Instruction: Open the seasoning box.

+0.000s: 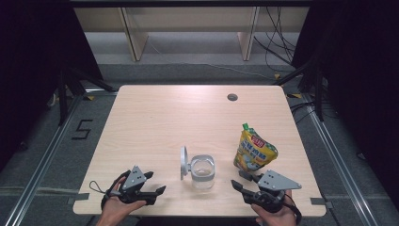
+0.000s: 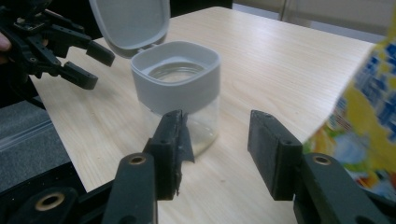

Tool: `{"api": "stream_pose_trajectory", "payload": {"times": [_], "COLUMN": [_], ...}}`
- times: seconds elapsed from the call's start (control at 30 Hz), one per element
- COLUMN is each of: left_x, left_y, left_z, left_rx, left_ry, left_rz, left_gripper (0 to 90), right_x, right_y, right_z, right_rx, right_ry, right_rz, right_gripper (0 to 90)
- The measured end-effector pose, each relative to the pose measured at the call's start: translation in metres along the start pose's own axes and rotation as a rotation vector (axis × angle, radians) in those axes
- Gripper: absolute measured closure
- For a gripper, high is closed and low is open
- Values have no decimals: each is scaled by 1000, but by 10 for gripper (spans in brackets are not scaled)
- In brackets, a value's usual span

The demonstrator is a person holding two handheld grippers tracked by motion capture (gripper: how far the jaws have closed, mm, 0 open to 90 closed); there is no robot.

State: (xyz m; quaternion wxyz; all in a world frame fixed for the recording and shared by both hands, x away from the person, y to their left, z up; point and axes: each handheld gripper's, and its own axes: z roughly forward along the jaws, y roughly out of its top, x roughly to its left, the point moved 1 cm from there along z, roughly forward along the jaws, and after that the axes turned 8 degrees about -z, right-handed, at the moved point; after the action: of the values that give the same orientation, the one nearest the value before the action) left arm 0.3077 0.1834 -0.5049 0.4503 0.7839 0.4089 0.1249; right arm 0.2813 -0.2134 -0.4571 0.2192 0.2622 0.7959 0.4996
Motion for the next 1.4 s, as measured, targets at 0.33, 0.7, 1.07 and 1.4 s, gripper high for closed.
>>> {"api": "stream_pose_trajectory", "payload": {"times": [0.33,0.7,1.07,1.4], "left_x": [1,0,-3,-1], "left_y": [0,1,-1,0], "left_z": [-1,1,5,3], "left_rx": [7,19,15,30], "left_ry": [18,11,0,10], "left_rz": [8,35,18,48], "left_gripper": [267,264,264,265], "right_x": [-10,-36,-58,-74], "right_y": [-18,-37,-46,-49], "right_z": [-18,-20,-11,4], "right_rx": [34,54,76,31], "right_ry": [-40,-143,-195,-186], "right_rz": [78,118,144,145], "right_gripper": [507,436,254,171]}}
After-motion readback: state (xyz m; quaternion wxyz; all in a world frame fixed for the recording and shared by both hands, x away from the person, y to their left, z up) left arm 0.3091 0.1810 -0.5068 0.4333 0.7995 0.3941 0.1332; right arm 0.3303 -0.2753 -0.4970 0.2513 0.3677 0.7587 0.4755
